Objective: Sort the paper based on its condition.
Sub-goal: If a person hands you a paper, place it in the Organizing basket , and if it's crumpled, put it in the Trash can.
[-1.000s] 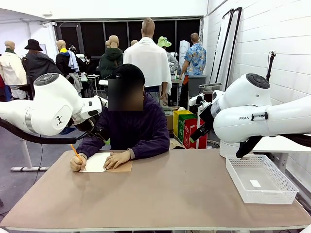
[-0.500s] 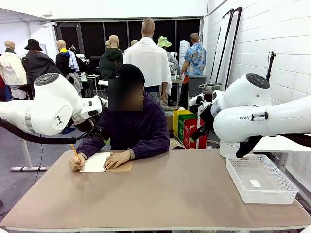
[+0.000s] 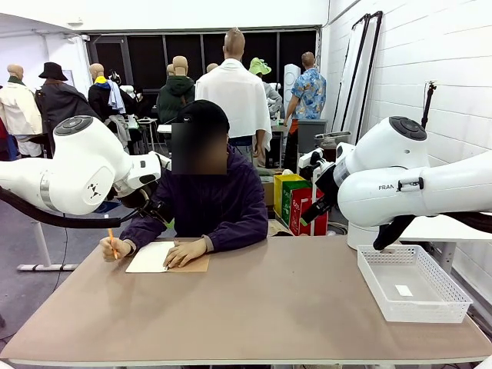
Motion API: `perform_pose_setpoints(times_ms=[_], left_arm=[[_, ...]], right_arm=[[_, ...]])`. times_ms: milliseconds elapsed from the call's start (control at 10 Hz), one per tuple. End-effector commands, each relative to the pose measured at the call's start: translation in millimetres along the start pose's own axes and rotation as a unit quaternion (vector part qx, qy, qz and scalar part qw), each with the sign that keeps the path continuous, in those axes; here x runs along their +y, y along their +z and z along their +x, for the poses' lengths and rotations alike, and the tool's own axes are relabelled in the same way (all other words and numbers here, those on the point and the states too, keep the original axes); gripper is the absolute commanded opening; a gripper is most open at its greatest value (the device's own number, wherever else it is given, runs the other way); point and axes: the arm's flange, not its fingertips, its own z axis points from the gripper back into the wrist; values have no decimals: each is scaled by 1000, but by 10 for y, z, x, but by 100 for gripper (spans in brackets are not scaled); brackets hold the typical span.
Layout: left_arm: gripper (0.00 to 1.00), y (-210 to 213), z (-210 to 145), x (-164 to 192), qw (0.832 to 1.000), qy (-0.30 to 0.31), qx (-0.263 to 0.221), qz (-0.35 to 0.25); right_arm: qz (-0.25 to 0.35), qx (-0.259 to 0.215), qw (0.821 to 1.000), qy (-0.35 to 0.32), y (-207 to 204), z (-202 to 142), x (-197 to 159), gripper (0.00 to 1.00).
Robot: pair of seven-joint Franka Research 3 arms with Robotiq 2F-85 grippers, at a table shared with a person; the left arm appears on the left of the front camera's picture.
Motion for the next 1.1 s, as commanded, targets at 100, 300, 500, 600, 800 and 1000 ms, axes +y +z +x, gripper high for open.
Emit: perform_pose_setpoints(times_ms=[100, 300, 500, 600, 800, 1000], left_arm=[[100, 2, 6, 2, 1000, -3, -5, 4], [100, 2, 6, 2, 1000, -3, -5, 4], [100, 2, 6, 2, 1000, -3, -5, 4], [100, 2, 6, 2, 1000, -3, -5, 4], [100, 2, 6, 2, 1000, -3, -5, 4], [100, 2, 6, 2, 1000, -3, -5, 4]], right_arm=[[0, 0, 1000, 0, -1, -3, -6, 100], [0, 0, 1000, 0, -1, -3, -6, 100], [0, 0, 1000, 0, -1, -3, -6, 100], [0, 0, 1000, 0, -1, -3, -6, 100], [0, 0, 1000, 0, -1, -3, -6, 100], [0, 0, 1000, 0, -1, -3, -6, 100]])
